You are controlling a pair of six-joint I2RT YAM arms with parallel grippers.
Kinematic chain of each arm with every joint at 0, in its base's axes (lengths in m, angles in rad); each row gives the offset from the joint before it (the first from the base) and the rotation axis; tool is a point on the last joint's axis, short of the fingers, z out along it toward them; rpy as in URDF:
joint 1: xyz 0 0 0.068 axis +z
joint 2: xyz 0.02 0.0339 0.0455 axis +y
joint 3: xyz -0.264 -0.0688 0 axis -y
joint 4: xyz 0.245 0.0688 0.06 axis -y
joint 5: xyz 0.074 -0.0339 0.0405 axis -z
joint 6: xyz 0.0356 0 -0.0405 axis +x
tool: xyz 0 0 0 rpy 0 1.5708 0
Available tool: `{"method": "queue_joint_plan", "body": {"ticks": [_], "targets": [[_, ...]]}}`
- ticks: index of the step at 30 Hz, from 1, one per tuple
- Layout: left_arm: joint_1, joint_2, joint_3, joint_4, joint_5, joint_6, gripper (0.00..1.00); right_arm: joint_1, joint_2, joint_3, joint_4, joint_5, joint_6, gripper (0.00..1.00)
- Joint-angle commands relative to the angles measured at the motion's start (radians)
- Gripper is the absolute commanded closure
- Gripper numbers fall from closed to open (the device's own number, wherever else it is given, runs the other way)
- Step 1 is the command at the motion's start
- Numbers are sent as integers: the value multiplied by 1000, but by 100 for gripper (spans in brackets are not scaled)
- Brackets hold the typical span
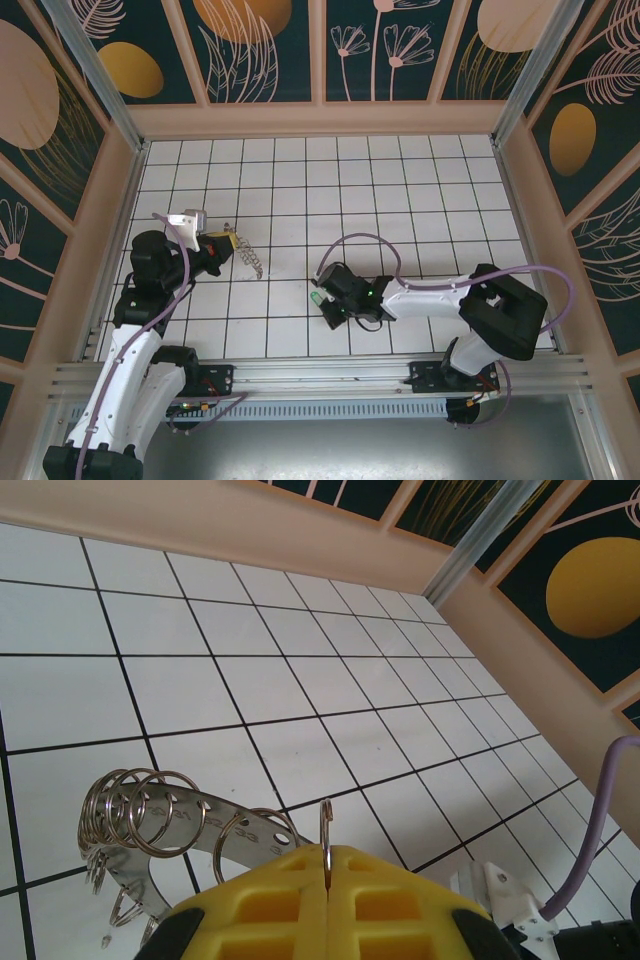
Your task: Put the keys on the keyring
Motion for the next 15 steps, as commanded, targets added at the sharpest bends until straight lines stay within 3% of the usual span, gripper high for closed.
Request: {"method": "queue_joint_plan", "body": {"ticks": [1, 7, 15], "targets": [[6, -19, -5, 64, 28, -18, 100, 23, 20, -38, -22, 11, 50, 96], [6, -21, -6, 64, 28, -17, 100, 45, -5, -40, -25, 8, 65, 89], [6, -30, -5, 63, 21, -18, 100, 50, -71, 38, -151, 24, 22, 71]]}}
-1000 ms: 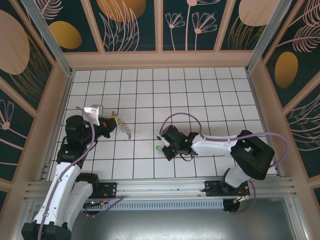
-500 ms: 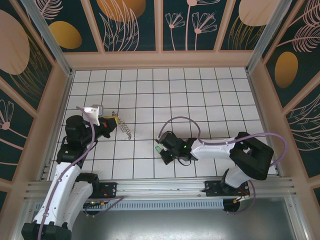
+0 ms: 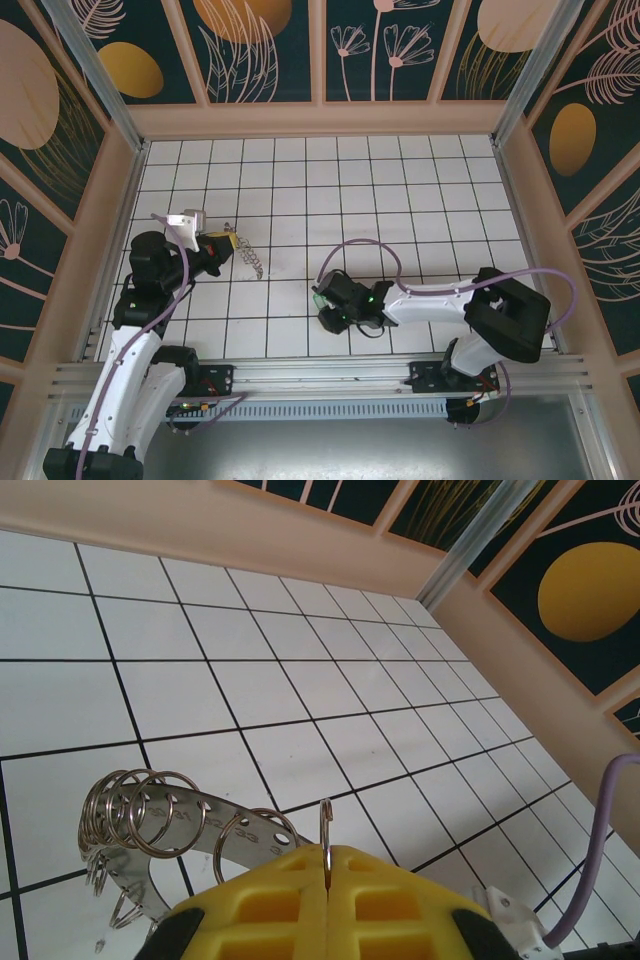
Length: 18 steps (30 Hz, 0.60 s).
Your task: Put the keys on the keyring
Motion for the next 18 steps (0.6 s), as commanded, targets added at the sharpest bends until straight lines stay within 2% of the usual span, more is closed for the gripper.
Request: {"method": "queue_joint_plan", "body": {"ticks": [1, 5, 9, 18], "targets": [[6, -22, -6, 58, 12, -12, 100, 7, -43, 64, -108, 31, -28, 69], [6, -30, -5, 58, 10, -10, 100, -10, -42, 121, -160, 46, -72, 66], [5, -41, -3, 54, 2, -9, 100, -55, -14, 159, -184, -27, -137, 67], [6, -54, -3, 57, -1, -9, 100, -137, 73, 258, -295, -84, -244, 67]]}}
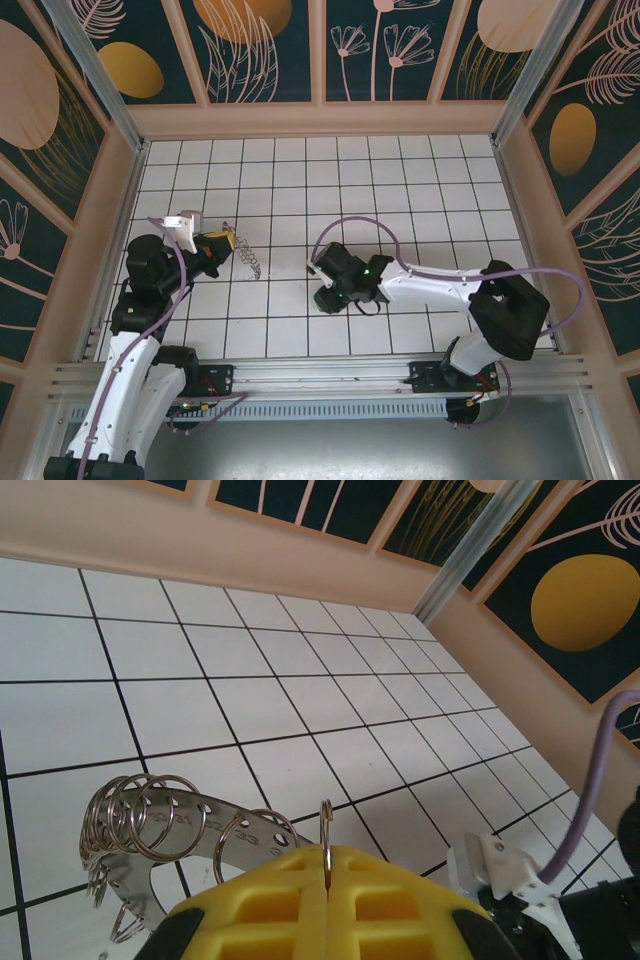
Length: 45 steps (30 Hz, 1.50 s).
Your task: Put the keys on the keyring
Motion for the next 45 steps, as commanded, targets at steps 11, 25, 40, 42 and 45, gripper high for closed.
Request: {"method": "queue_joint_plan", "body": {"ticks": [11, 25, 40, 42, 45], "targets": [[6, -14, -7, 71, 29, -14, 100, -92, 92, 74, -95, -265, -182, 67], [6, -11, -10, 81, 35, -20, 100, -101, 177, 81, -91, -311, -229, 69], [6, -10, -12, 81, 33, -21, 100, -104, 204, 76, -51, -305, -215, 84], [6, -9, -12, 81, 33, -20, 100, -104, 203, 73, -50, -304, -213, 86], [6, -10, -13, 82, 34, -22, 100, -104, 190, 66, -44, -304, -208, 87]]}}
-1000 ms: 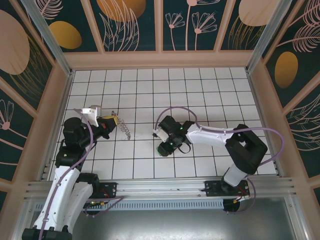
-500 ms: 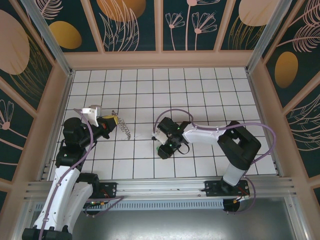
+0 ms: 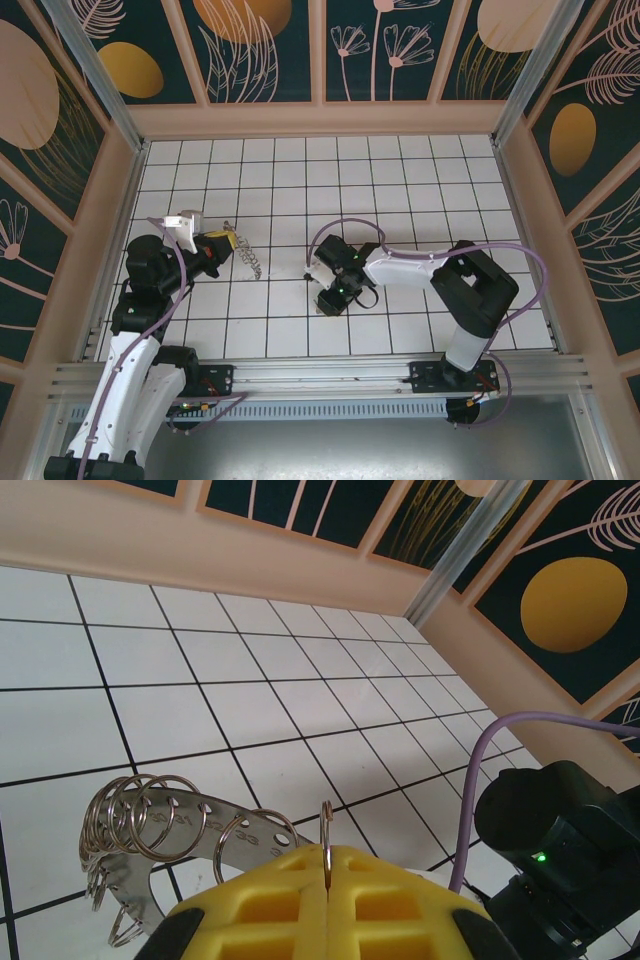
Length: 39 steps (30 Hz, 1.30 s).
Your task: Put the keys on the keyring
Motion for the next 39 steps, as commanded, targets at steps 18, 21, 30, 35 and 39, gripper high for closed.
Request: {"method": "queue_joint_plan", "body": {"ticks": [18, 21, 30, 35, 39], "targets": [[6, 0, -7, 60, 22, -21, 100, 13, -231, -144, 158, -40, 65, 100], [7, 1, -8, 61, 23, -20, 100, 15, -283, -185, 211, -17, 110, 100], [6, 4, -10, 64, 27, -23, 100, 111, -346, -352, 430, 233, 359, 100], [7, 5, -10, 64, 28, -24, 100, 180, -335, -410, 502, 363, 458, 100], [5, 3, -10, 64, 29, -23, 100, 211, -332, -433, 526, 420, 492, 100]]}}
